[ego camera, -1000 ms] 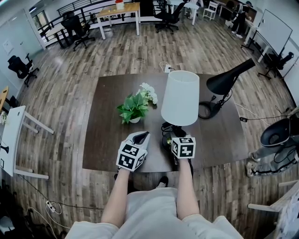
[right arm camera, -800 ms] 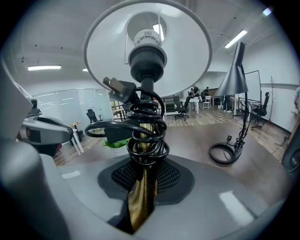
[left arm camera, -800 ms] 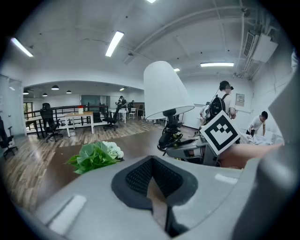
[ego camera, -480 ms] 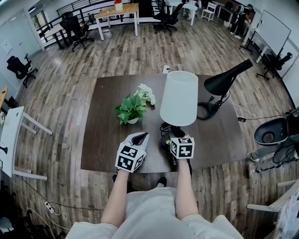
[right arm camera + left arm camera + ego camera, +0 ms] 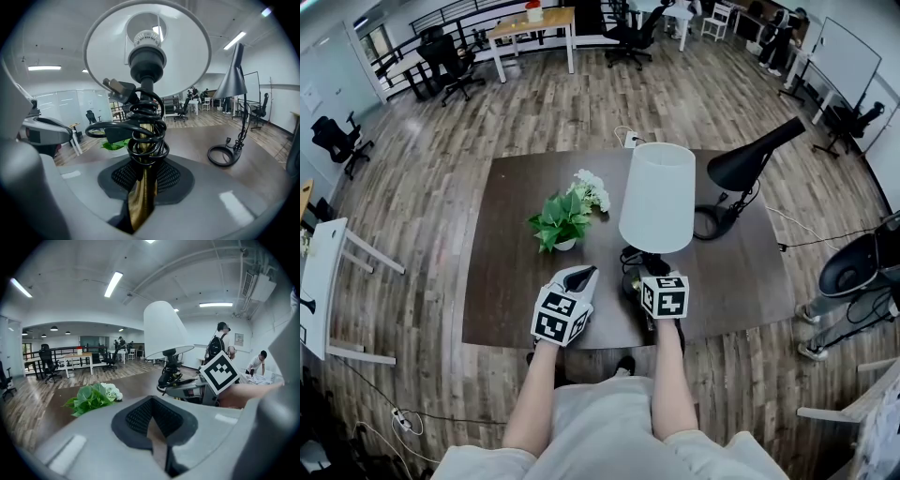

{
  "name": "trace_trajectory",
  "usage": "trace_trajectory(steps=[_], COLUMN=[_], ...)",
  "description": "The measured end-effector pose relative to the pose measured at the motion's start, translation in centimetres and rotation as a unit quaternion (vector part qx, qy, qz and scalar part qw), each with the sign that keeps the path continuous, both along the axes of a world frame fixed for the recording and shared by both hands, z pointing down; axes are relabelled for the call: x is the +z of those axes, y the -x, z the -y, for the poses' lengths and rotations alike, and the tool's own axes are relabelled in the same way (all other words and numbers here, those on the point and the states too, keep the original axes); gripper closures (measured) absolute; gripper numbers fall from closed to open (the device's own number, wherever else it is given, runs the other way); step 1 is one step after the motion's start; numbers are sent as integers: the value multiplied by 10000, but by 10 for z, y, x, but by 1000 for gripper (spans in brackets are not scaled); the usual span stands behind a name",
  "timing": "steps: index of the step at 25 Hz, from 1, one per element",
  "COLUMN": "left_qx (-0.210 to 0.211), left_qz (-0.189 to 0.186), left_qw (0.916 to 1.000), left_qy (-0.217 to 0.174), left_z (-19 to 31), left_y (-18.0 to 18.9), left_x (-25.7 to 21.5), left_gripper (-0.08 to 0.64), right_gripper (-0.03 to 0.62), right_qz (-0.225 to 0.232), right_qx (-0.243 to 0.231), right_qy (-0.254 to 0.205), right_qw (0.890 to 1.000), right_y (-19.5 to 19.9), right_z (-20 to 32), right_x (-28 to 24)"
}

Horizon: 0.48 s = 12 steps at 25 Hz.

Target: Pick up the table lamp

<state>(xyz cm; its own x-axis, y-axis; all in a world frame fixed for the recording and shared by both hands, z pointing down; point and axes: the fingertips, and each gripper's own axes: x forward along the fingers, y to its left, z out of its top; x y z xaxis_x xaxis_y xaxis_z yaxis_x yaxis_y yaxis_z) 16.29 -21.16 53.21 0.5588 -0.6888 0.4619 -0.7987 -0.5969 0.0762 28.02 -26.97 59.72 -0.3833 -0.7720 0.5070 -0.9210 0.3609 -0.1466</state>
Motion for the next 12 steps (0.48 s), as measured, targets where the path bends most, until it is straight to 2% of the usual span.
trace_trajectory(steps=[12], left_qx=[24], left_qz=[10], left_qw=[10000], left_qy=[42], left_z=[-6], left_y=[-2], left_x=[5], left_gripper=[560], right_gripper=[489], right_qz=[-26], right_qx=[-163], right_qy=[-85], right_qw=[9998], right_y=[6], right_z=[-6], right_x=[-1])
